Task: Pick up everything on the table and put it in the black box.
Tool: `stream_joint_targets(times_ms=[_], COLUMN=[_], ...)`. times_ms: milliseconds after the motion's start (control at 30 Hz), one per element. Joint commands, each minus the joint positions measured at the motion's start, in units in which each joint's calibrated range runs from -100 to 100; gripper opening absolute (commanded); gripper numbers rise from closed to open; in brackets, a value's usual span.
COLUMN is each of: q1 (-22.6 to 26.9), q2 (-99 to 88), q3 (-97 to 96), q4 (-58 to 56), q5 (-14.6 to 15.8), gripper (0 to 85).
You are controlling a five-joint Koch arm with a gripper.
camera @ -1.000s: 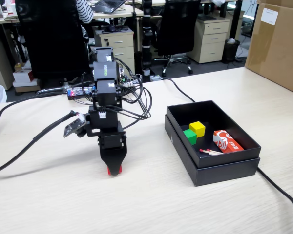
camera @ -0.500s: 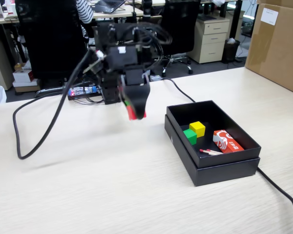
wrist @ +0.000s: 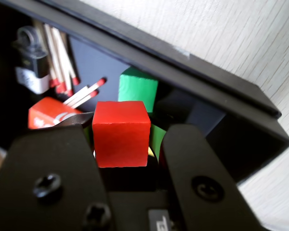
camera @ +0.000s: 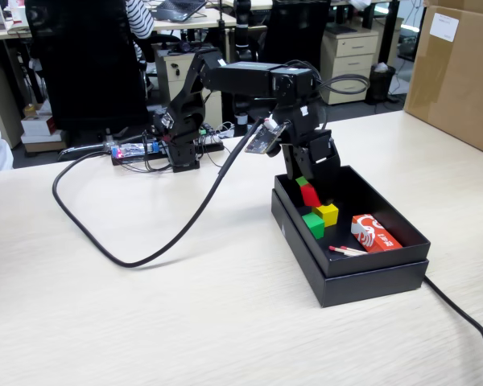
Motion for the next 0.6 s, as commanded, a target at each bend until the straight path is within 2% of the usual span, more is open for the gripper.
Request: stream_joint_targets(times_ms=[0,67,233,367,433,567], q1=[0.59,0.88,1.32,1.42,1.42,1.22], q2=[-0.83,-0.03,0.78,0.32,-0.03,-3.81], q3=[4.68,3.86,2.23,0.23,-0.22,-0.85], q4=[0.41,0.41,0.41,0.41,0.41,0.41], q5=[0.24,0.24,0.63,0.44,0.39,0.34], gripper=[2.4,11.7,14.5,36.2,42.7,45.5])
